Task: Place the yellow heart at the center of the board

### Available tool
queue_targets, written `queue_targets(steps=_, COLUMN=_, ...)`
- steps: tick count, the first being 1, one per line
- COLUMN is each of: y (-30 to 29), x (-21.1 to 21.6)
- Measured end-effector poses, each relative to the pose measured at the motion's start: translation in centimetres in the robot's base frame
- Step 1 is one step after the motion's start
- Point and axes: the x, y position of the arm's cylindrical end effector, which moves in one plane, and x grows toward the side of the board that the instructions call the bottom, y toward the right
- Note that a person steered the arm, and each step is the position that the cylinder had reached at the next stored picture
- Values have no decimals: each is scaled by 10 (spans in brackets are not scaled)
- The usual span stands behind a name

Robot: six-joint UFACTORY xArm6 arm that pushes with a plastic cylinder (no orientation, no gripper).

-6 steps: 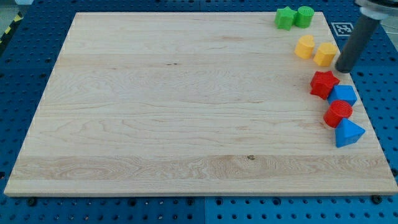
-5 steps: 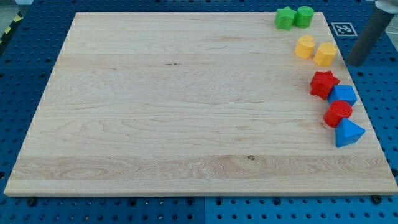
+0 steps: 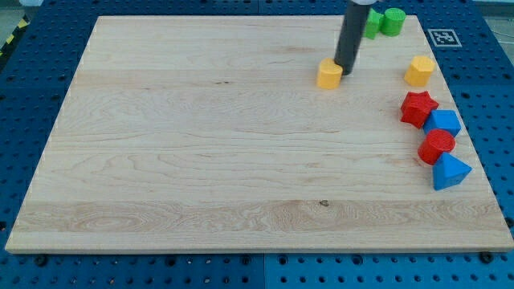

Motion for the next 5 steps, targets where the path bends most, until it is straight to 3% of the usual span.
queue_targets(steps=2, y=-59, x=12)
queue_targets(steps=5, y=-86, x=54)
